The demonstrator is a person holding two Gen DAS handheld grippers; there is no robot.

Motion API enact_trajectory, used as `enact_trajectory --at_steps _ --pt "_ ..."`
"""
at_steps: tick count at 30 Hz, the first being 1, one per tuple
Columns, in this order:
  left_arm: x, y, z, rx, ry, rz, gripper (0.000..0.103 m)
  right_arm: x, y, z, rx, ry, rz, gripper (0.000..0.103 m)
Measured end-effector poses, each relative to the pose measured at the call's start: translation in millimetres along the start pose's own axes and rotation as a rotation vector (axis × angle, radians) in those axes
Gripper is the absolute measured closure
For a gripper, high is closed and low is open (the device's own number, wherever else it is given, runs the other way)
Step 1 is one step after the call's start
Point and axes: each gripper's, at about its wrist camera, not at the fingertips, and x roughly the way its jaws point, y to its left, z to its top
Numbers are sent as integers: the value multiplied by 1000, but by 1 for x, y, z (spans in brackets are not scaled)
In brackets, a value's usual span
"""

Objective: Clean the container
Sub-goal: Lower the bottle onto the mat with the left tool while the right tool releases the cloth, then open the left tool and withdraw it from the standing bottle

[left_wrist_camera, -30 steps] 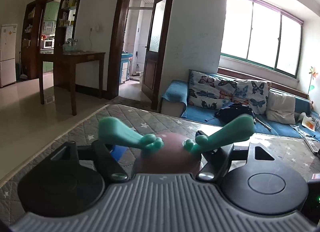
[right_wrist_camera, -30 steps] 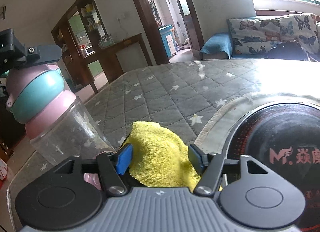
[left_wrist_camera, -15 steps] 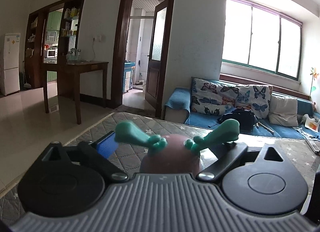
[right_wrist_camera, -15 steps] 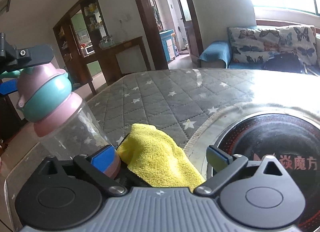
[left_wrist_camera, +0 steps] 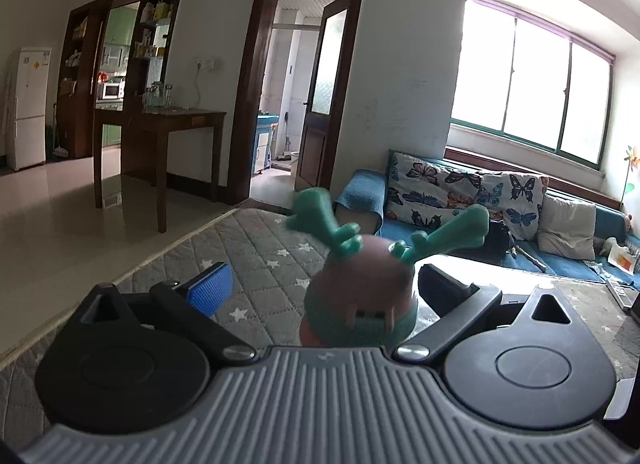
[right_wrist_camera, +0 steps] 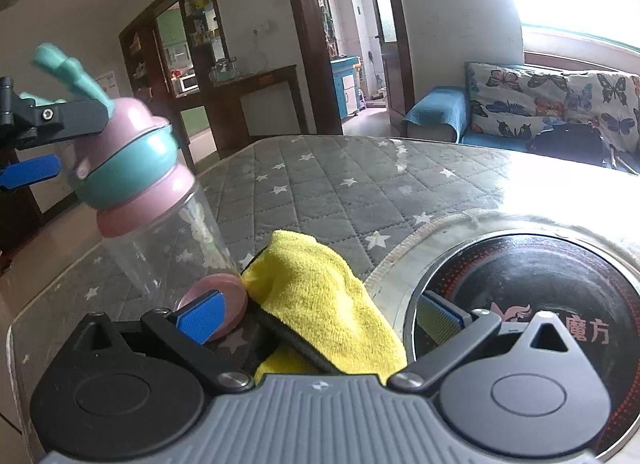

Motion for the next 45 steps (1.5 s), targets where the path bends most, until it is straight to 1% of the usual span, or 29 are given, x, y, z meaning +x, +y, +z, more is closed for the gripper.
enact_trajectory --at_steps 6,9,15,20,25,31,35,40,45 --pt "-22 11 -9 -40 4 11 0 -11 4 -6 -42 7 4 0" --pt "-32 16 -19 -28 21 33 0 -17 4 -10 -62 16 9 0" --pt "-44 18 -43 -23 102 64 0 -28 7 -23 -120 40 11 0" --pt "-47 23 -64 -66 188 75 0 -35 8 -38 -154 62 13 0" --pt "-47 22 -83 -40 229 116 0 -38 4 -52 -188 84 -4 0" --pt "-38 32 -101 -83 272 151 0 -34 -8 -64 -157 109 3 0" --pt "-29 34 -106 -88 284 172 0 -31 -12 -70 -158 122 -5 0" --pt "-27 39 -109 -104 289 177 0 -31 -14 -75 -162 123 1 0" --pt "-20 38 -113 -98 301 182 0 -34 -18 -73 -154 99 3 0"
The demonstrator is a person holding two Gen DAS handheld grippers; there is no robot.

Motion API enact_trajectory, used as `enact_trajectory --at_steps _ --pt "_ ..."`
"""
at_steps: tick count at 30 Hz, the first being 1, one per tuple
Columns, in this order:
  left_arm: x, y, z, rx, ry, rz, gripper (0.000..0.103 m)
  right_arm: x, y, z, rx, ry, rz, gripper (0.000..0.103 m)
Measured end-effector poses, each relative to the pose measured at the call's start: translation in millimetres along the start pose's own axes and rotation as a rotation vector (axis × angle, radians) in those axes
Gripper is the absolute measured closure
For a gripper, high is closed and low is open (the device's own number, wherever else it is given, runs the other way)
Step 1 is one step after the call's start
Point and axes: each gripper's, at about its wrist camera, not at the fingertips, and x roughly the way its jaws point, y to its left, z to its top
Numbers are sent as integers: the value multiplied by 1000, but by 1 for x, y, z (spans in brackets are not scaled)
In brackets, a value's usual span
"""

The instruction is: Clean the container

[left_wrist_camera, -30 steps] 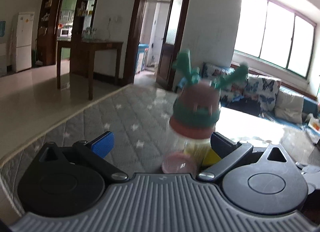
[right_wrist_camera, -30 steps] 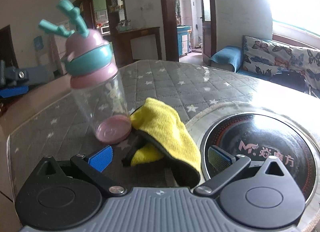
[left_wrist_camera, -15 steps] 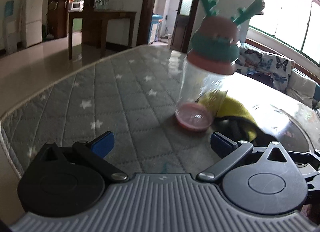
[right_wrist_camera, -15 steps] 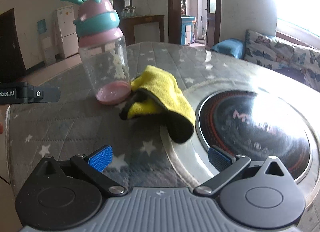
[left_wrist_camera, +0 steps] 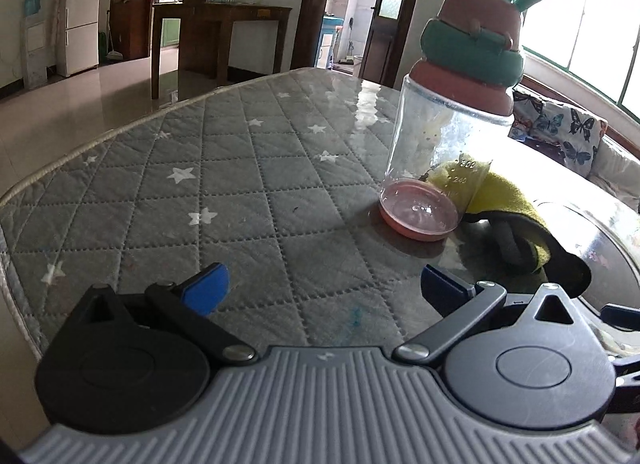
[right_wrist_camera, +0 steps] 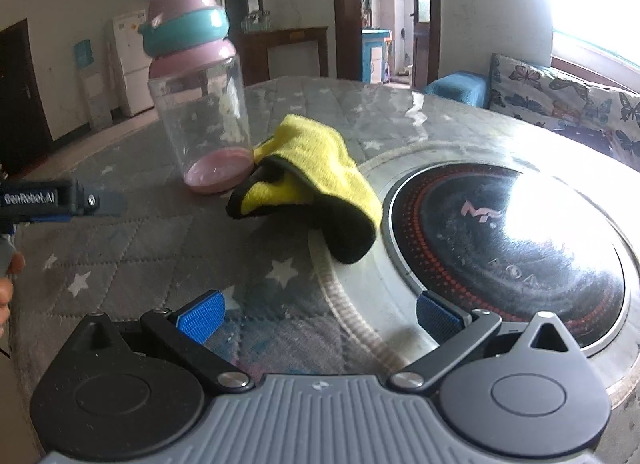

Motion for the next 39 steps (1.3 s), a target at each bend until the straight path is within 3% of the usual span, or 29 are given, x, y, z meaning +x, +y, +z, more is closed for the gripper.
enact_trajectory --at_steps 18,33,39 --pt "38 -7 19 124 -41 50 0 -13 -42 -6 140 -11 -88 0" --pt "66 6 36 157 12 76 0 -22 -69 -4 240 -53 -252 0" --pt "73 12 38 156 41 73 0 -20 -76 -4 267 -50 -269 0"
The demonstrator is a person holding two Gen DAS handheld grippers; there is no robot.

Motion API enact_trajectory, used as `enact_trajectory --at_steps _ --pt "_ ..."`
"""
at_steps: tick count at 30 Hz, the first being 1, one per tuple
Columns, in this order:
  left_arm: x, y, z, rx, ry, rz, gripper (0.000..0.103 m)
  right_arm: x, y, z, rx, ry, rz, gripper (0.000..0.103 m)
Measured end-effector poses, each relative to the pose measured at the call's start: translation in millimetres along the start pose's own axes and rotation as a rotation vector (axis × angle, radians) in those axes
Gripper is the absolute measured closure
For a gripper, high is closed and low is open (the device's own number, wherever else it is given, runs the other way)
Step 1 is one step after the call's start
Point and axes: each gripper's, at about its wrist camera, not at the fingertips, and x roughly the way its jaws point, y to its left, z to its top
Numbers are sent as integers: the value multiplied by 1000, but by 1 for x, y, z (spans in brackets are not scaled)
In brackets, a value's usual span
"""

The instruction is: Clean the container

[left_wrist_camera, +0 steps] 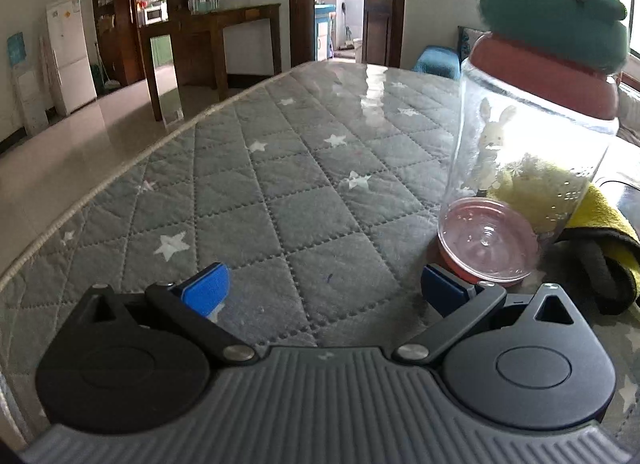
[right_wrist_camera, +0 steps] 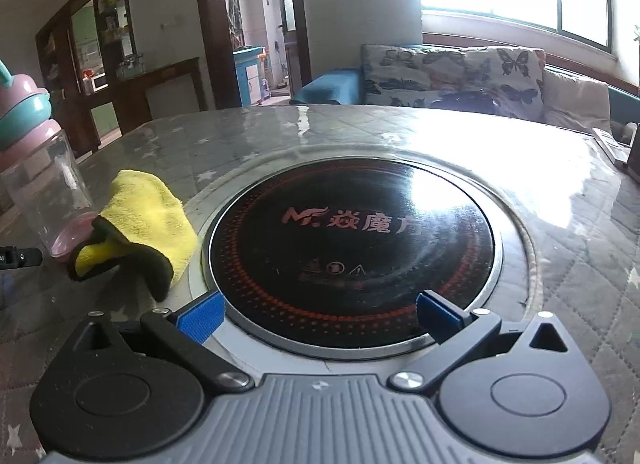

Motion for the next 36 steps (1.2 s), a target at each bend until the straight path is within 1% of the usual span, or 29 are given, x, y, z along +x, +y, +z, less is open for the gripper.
enact_trajectory --at_steps 5,7,9,12,17,23,25,27,33,36 --pt "-7 -1 6 0 4 2 0 0 -1 0 -1 9 -7 0" --pt "-3 9 4 -6 3 -6 0 0 -2 0 4 5 -11 0" --pt "2 9 7 -7 3 -5 0 0 -4 1 9 4 -18 0" --pt "4 4 4 -8 2 -5 0 -1 -8 0 10 7 -32 0" --pt "1 6 6 -6 3 -4 0 -2 -19 -2 23 12 -46 0" --pt "0 6 8 -12 0 9 0 -3 -23 -4 28 11 -53 0" --pt "-7 9 3 -9 1 10 0 -3 -25 -4 32 9 -54 0" --pt "-7 -2 2 -10 1 16 0 -3 -27 -4 34 8 -59 0" --pt "-12 -4 5 -12 -7 38 0 -6 -40 -5 45 6 -80 0" --pt "-15 -1 8 -19 -11 51 0 -9 -46 -6 40 -3 -107 0"
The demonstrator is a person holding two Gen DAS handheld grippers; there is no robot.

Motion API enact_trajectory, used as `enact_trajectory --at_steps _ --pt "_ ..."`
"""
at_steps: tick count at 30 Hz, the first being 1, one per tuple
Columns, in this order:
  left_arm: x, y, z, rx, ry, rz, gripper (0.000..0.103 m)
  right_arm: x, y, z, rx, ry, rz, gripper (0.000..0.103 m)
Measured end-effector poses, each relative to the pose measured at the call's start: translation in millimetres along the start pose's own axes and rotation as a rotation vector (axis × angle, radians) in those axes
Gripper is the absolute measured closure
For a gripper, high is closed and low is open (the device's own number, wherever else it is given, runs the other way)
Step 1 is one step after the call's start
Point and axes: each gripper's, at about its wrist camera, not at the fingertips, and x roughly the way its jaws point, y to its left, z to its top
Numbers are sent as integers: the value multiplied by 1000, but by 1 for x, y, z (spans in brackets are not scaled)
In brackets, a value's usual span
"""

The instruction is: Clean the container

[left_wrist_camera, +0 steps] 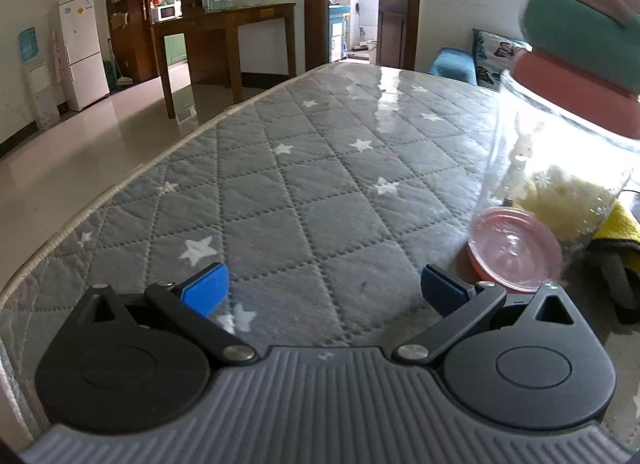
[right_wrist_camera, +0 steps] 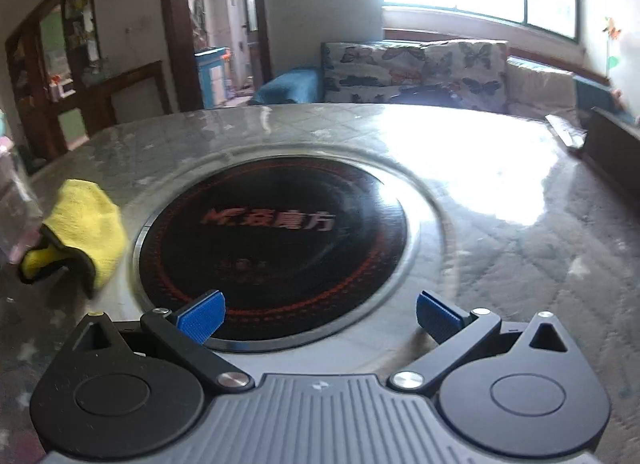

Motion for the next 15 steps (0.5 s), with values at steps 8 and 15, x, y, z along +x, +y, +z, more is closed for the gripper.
enact_trajectory --at_steps 8,15 --pt "-2 16 8 -19 -10 50 0 -3 -25 -1 33 -8 -53 0" --pt "1 34 11 -63 17 46 0 -5 -52 0 58 -17 -128 0"
